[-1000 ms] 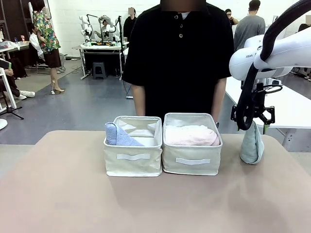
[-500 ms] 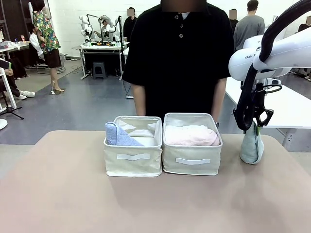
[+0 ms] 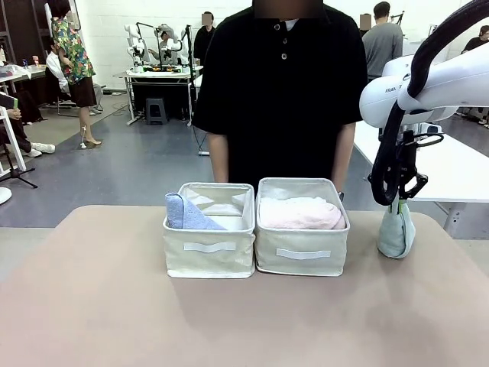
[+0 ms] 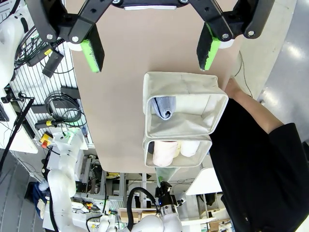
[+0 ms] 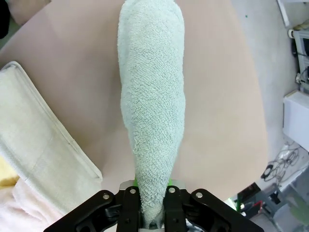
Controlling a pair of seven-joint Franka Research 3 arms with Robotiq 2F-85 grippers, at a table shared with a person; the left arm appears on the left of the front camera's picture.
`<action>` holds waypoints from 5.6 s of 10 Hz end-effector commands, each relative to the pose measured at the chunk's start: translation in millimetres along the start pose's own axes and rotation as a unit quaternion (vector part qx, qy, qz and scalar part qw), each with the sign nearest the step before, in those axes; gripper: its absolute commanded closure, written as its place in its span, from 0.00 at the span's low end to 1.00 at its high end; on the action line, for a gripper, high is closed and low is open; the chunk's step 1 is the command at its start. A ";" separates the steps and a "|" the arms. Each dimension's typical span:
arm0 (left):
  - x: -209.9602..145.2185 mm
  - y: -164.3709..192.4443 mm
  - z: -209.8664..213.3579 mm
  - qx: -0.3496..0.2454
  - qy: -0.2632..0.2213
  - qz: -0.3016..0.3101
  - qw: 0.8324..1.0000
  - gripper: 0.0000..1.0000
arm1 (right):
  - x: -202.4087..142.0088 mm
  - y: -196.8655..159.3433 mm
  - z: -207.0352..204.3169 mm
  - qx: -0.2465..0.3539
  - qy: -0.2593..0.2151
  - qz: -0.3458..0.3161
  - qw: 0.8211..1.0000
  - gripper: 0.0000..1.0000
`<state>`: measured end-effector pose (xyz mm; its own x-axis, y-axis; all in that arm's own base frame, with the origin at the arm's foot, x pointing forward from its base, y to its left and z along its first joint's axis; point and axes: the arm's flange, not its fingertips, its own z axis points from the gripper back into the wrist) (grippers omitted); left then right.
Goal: Sort the towels based on their folding style.
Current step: Pick up another triangle-folded towel from the table and place it in the left Fabric basket.
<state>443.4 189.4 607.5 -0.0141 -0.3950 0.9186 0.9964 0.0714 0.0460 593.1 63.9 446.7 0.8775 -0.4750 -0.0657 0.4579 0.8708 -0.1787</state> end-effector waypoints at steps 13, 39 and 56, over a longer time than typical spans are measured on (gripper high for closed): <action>-0.3 -3.0 0.2 0.000 -0.007 -0.011 1.000 0.00 | -215.1 -144.8 216.2 0.074 -0.136 0.117 0.981 1.00; -0.3 -3.0 0.2 0.000 -0.007 -0.011 1.000 0.00 | -290.9 195.6 242.3 0.013 -0.220 0.704 0.675 0.86; -0.3 -3.0 0.2 0.000 -0.007 -0.011 1.000 0.00 | -191.1 279.8 133.3 0.010 -0.177 0.800 0.573 0.86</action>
<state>442.7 189.6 607.1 -0.0133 -0.3943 0.9189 0.9964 0.0721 0.0453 570.0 418.5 542.5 0.1603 0.9821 0.0990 -0.9715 0.1747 -0.1603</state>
